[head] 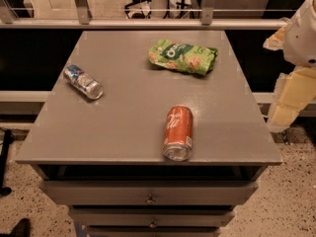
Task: Place redbull can upright
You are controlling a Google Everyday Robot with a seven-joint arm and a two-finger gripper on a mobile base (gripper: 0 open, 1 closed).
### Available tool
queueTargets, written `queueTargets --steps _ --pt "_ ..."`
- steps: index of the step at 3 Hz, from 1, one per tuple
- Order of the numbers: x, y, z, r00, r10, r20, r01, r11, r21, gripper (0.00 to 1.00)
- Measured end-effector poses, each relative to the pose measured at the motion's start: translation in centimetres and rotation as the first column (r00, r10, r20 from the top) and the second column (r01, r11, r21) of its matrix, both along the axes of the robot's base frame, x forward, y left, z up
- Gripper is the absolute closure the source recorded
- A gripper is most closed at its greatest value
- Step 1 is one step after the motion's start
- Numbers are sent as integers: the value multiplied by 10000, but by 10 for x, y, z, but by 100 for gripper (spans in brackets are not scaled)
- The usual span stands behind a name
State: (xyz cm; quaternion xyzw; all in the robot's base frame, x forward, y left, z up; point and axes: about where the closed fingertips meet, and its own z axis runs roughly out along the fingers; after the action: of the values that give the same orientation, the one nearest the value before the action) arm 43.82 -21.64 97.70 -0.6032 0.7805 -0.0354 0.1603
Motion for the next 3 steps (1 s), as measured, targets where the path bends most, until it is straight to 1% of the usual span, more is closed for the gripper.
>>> queueTargets --steps 1,2,3 --pt "0 0 0 10000 0 2 0 10000 0 0" --pt "24 33 -7 9990 400 198 -408 9984 391 0" --pt "73 114 -29 9973 739 16 -737 9922 1005 0"
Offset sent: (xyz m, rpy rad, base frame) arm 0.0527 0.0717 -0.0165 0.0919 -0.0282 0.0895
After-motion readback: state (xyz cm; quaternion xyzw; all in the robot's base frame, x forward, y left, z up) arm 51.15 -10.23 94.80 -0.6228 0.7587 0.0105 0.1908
